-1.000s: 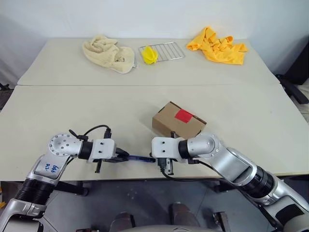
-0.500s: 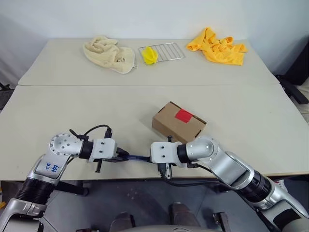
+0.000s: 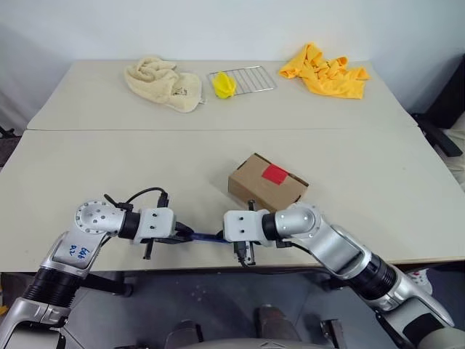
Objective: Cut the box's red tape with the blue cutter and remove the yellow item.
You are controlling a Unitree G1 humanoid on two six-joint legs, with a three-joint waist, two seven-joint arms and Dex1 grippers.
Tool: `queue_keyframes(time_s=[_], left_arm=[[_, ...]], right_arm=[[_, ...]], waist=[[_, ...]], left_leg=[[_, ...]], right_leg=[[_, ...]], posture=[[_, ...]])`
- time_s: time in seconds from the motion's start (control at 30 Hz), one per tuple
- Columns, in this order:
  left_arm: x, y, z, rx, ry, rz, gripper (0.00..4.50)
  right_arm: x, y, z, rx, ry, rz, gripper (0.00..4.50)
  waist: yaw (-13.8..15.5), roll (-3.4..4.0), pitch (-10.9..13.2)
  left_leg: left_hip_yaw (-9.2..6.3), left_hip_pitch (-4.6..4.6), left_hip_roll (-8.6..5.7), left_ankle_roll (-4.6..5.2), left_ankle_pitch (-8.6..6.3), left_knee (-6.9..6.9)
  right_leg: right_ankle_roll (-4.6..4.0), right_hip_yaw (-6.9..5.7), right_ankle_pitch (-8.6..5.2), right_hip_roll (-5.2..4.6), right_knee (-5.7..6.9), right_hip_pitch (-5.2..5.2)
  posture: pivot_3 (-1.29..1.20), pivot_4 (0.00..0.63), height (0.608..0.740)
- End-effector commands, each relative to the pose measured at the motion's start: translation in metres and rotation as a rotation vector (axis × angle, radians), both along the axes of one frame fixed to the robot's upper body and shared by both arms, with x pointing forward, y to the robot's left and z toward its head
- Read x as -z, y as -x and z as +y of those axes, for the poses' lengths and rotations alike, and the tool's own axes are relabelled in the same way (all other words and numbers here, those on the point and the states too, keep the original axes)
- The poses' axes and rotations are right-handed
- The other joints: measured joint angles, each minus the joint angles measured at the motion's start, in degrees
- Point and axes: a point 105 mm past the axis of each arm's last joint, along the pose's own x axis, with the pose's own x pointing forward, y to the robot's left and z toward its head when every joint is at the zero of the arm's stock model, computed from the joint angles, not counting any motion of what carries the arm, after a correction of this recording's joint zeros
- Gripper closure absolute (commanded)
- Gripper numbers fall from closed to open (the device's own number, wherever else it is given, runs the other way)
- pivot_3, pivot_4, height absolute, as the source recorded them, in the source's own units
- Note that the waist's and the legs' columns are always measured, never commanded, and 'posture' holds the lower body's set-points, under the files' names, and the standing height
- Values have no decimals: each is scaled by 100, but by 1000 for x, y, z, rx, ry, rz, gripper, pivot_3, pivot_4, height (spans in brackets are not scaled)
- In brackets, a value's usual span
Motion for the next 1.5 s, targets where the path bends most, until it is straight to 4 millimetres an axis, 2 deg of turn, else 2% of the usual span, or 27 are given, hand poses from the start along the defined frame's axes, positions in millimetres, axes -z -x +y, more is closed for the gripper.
queue_keyframes(time_s=[0.03, 0.43, 0.57, 0.77, 0.83, 0.9, 0.93, 1.0, 1.07, 1.13, 1.2, 1.3, 1.4, 1.5], left_arm=[[11, 7, -8, 37, -22, 36, 4061], [10, 4, -12, 33, -15, 31, 4061], [9, 2, -11, 21, -14, 24, 4061], [1, -4, -3, -33, 37, -29, 4061], [-4, -7, 5, -63, 51, -70, 4061], [-15, -15, 14, -112, 94, -151, 4061], [-21, -19, 17, -135, 117, -188, 4061], [-43, -33, 27, -210, 209, -318, 4061], [-58, -42, 36, -256, 257, -413, 4061], [-62, -46, 41, -259, 241, -467, 4061], [-68, -51, 44, -258, 239, -520, 4061], [-96, -65, 44, -264, 277, -700, 4061], [-111, -74, 38, -258, 310, -809, 4061], [-121, -78, 22, -222, 361, -892, 4061]], right_arm=[[6, -6, 4, 21, 14, -5, 4458], [4, -7, 37, -22, -34, 1, 4458], [-3, -11, 38, -7, -70, -3, 4458], [-52, -18, 22, 96, -248, 58, 4458], [-84, -16, 10, 131, -354, 97, 4458], [-127, -18, -5, 187, -501, 152, 4458], [-140, -18, -11, 204, -535, 172, 4458], [-172, -30, -35, 292, -612, 215, 4087], [-191, -43, -55, 397, -665, 204, 3520], [-192, -49, -64, 457, -636, 247, 2918], [-193, -50, -67, 471, -607, 276, 2125], [-202, -52, -71, 501, -589, 351, 1105], [-206, -54, -70, 525, -577, 416, 111], [-209, -62, -68, 578, -569, 482, 47]], waist=[[2, 0, 0], [16, 1, 0], [14, 1, 0], [24, 3, 1], [23, 4, 2], [22, 6, 4], [10, 9, 5], [-3, 11, 7], [1, 9, 6], [-2, 8, 5], [-19, 9, 5], [-42, 16, 10], [-73, 16, 10], [-130, 17, 10]], left_leg=[[0, 1, 0, 0, 0, 0], [-9, 0, 0, 0, 0, 2], [-14, 0, 0, 0, 0, 3], [-25, -8, 0, 0, 0, 4], [-27, -12, 1, 0, 0, 1], [-31, -22, 3, 0, 0, -1], [-32, -26, 4, 0, 0, 0], [-25, -41, 10, -1, 0, 0], [-29, -61, 14, -3, 2, 1], [-33, -67, 16, -3, 2, -2], [-28, -79, 13, -3, 2, -7], [-19, -113, 8, -4, 2, -1], [-15, -128, 9, -4, 3, -1], [-20, -126, 9, -4, 2, -5]], right_leg=[[0, 0, 0, 0, 0, 1], [0, -11, 0, -2, -4, 9], [0, -17, 1, -3, -8, 14], [-2, -27, 2, -5, -7, 13], [-1, -38, 2, -10, -12, 11], [-1, -61, 2, -18, -11, 3], [-2, -77, 2, -25, -10, -4], [-14, -104, 9, -32, 4, -36], [-21, -133, 13, -37, 7, -58], [-23, -144, 14, -37, 4, -61], [-22, -145, 14, -40, 2, -66], [-15, -150, 18, -44, 6, -94], [-14, -191, 20, -57, 9, -115], [-17, -250, 21, -79, 12, -116]], posture=[[0, 150, 740], [0, 150, 740], [0, 150, 740], [0, 150, 740], [0, 150, 740], [0, 150, 740], [0, 150, 740], [0, 150, 740], [0, 150, 740], [0, 150, 740], [0, 150, 740], [0, 150, 740], [0, 150, 740], [0, 150, 740]])
